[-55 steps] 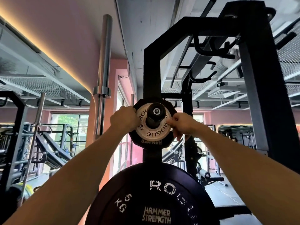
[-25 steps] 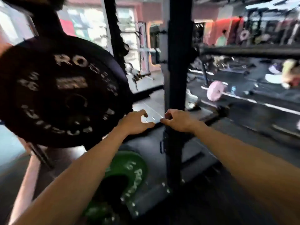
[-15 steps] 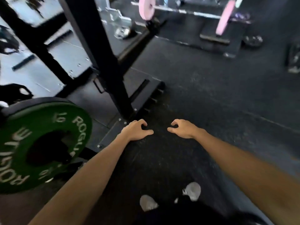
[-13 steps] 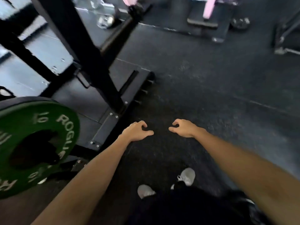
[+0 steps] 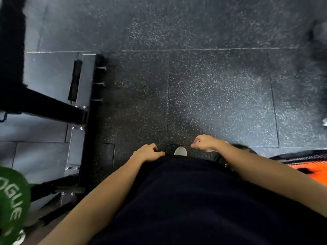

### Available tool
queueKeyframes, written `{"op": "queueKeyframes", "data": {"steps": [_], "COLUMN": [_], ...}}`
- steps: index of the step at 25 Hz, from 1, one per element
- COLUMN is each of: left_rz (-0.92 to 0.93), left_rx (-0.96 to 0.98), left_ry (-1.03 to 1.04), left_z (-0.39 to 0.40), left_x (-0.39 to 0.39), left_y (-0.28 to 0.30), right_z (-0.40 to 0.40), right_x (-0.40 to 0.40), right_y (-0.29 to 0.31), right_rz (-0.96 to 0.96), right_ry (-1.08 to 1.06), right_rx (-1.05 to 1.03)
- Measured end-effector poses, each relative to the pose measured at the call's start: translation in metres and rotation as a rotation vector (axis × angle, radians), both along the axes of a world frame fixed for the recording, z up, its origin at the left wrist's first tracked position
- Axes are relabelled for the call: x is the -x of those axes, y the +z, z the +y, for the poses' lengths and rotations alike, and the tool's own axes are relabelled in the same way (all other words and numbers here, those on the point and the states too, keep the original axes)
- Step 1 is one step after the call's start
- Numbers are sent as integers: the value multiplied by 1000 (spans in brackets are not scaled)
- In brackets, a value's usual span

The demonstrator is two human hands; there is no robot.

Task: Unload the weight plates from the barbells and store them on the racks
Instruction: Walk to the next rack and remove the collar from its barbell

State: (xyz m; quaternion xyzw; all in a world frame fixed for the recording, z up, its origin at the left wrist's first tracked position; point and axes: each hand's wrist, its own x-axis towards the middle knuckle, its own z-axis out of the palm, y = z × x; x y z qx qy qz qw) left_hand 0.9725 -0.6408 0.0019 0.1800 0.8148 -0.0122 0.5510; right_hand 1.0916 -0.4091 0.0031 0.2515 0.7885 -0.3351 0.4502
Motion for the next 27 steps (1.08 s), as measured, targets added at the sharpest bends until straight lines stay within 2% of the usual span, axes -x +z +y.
{"op": "queueKeyframes", "data": {"steps": [3, 8, 14, 20, 27], "left_rz": [51, 5, -60, -32, -39], "left_rx": [-56, -64, -31, -62, -40], "left_ry": [7, 60, 76, 8, 127], "left_z": [38, 98, 200, 302, 403], "left_x": [33, 105, 238, 379, 485], "left_y": [4, -6, -11, 7, -8], "right_z": [38, 89, 189, 298, 417], "right_x": [12, 66, 184, 313, 453], "right_y": [-4, -15, -16, 0, -14], "right_rz": [-5, 15, 3, 110, 44], "right_ry": [-83, -148, -215, -352, -136], "right_rx": [1, 32, 23, -53, -22]}}
